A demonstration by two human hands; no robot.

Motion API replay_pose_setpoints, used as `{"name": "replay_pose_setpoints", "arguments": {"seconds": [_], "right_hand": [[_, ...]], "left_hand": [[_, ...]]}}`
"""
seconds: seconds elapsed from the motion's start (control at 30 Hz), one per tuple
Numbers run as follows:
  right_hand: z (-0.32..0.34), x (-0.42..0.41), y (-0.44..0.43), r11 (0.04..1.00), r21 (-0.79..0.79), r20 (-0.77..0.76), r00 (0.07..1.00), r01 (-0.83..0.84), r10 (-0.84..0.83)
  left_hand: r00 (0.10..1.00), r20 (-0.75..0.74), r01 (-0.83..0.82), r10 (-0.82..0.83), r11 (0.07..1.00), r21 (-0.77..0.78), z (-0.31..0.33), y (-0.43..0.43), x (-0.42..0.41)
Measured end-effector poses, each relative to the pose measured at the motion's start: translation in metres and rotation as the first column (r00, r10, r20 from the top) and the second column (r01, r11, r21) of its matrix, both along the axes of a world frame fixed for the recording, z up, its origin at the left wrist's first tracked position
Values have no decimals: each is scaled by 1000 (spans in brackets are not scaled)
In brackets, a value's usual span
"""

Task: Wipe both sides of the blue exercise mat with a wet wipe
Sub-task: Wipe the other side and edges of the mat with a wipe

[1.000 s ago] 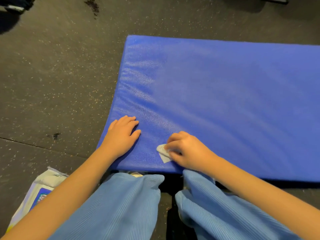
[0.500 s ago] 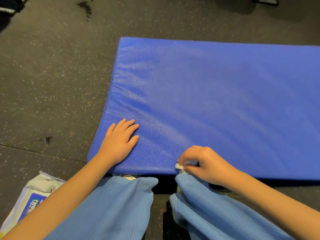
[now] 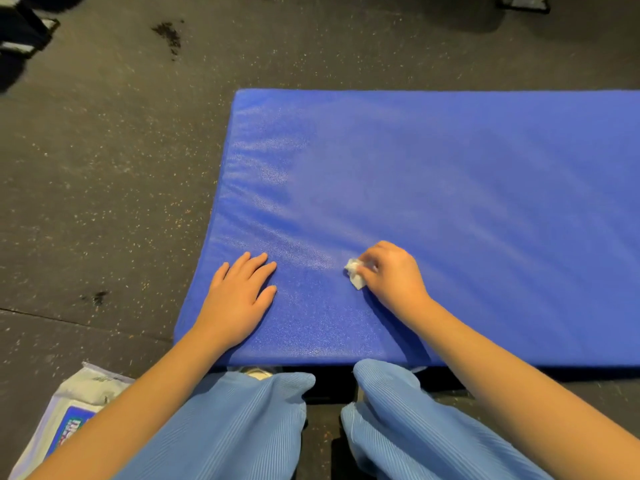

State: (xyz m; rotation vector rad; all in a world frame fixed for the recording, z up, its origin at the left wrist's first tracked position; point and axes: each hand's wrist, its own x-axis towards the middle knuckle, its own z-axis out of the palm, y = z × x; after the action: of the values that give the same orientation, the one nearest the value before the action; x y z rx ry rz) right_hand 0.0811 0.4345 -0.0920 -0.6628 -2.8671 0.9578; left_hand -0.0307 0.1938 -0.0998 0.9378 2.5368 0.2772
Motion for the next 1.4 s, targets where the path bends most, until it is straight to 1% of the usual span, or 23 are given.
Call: {"name": "replay_pose_setpoints", "arguments": {"seconds": [0.03,0.13,0.2,0.3,0.37,0.43,0.5,0.57,0.6,0.67,0.73,0.8,0.87,0.93,0.97,1.03,1.1,1.13,1.17,1.2,1.27,1.33,1.4], "right_hand": [[3,-2,-12,1000,-16,-17,1000,-15,15],[8,13,-41,966,-90,-84,969,-241,233],[6,17,-36,943,-103,-70,948,-315,309],[-3,-4,-10,968,-4,16,968,-251,251],[-9,-20,-2,984,72,17,986,-165,164],[-12,-25,-4,990,51,28,991,-135,133],[-5,-12,-14,961,-26,7,961,-276,277],[2,1,-16,906,-72,3,908,-418,419],[3,0,-10,897,-70,19,899,-436,439],[-5,-15,10,934,-1,62,932,-356,356],[-20,-36,26,977,84,86,978,-196,189],[-24,-47,21,993,68,102,990,-100,93],[-20,-42,3,973,14,39,973,-229,228],[-15,-30,-7,897,-29,-14,898,-440,440],[-17,-30,-2,871,-40,-9,872,-490,490],[-24,-45,18,897,32,31,898,-441,440],[-33,-62,36,964,122,83,971,-235,226],[-34,-68,38,981,127,78,987,-146,137],[-32,-71,34,988,102,53,992,-119,114],[-29,-71,25,986,57,7,987,-160,160],[-24,-62,2,924,-6,-79,921,-382,381],[-24,-58,0,822,-21,-51,822,-569,567],[-30,-72,18,808,33,-3,808,-589,589]], "left_hand": [[1000,0,-3,3,1000,-4,1,0,0],[1000,-9,2,-2,1000,-9,2,0,2],[1000,-15,4,-4,1000,-6,2,0,2],[1000,-5,10,-10,1000,-17,2,0,1],[1000,5,12,-12,1000,-6,2,0,-4],[1000,-16,22,-22,999,28,0,3,-10],[999,-40,24,-22,998,58,-2,8,-16],[1000,-19,9,-8,1000,28,-4,13,-19],[1000,-7,9,-9,1000,-2,-6,15,-20],[1000,-7,22,-22,999,-42,-10,17,-19],[1000,-20,20,-21,999,-46,-13,17,-17],[999,-30,17,-19,999,-40,-14,15,-17],[999,-43,24,-26,999,-39,-16,15,-17],[998,-57,28,-31,998,-48,-16,14,-17],[997,-63,29,-32,998,-51,-17,14,-16],[998,-57,31,-35,998,-62,-17,14,-17],[998,-56,37,-41,997,-61,-18,14,-18],[997,-59,43,-46,998,-56,-18,15,-19],[997,-63,46,-49,998,-46,-17,15,-20],[997,-63,45,-47,999,-31,-17,16,-23],[998,-39,39,-39,999,5,-15,20,-32],[999,-1,36,-36,999,1,-13,23,-42],[998,42,47,-44,997,-56,-14,25,-50]]}}
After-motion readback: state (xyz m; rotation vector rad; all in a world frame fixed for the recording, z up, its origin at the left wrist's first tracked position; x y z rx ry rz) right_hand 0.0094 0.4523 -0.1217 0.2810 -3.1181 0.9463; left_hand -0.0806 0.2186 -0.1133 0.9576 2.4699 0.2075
